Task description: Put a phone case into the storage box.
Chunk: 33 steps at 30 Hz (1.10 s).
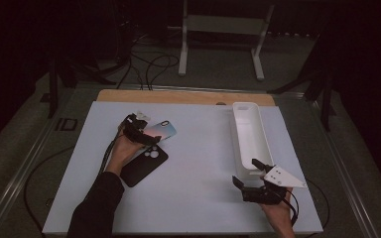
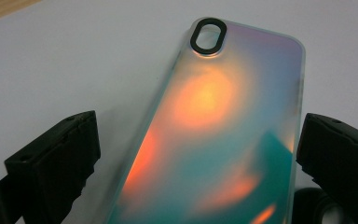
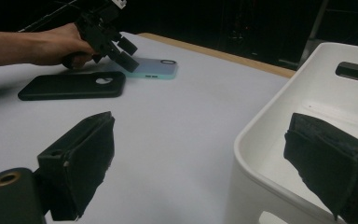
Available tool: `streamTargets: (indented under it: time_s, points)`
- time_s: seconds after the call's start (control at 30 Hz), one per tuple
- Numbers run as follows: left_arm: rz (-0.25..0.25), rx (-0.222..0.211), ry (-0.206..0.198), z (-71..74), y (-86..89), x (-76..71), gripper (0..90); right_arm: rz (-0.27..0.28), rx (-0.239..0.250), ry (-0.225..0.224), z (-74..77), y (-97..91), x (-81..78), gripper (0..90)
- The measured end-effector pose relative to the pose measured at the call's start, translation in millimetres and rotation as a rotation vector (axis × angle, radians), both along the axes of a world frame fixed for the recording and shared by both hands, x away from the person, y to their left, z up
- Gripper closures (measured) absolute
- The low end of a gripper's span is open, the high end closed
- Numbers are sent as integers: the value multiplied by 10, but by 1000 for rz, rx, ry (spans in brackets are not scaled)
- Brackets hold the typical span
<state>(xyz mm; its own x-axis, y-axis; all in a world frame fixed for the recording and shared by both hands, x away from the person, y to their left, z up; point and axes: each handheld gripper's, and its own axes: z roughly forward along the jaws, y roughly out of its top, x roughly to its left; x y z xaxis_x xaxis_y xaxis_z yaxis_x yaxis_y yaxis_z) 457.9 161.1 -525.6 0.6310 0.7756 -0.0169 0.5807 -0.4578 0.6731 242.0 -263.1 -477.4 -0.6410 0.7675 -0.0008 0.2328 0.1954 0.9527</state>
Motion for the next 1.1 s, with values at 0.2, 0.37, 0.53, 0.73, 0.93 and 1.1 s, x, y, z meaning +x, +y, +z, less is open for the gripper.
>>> streamTargets:
  time_s: [0.2,0.37,0.53,0.73,0.93,1.1]
  points:
    - [-12,32,34,-35,-25,10,2,0,-1,1,0,1,-2,85]
    - [-2,43,49,-32,-2,11,67,0,0,1,-1,-1,-2,86]
    - [9,72,85,32,89,-2,151,-2,-1,2,2,-13,-8,86]
    - [23,116,131,80,105,-19,164,-2,-3,6,-1,-5,-10,86]
    - [44,123,136,93,123,-48,170,-4,-3,3,1,-6,-11,86]
    - [60,124,135,115,186,-69,172,-3,0,6,0,-6,-9,85]
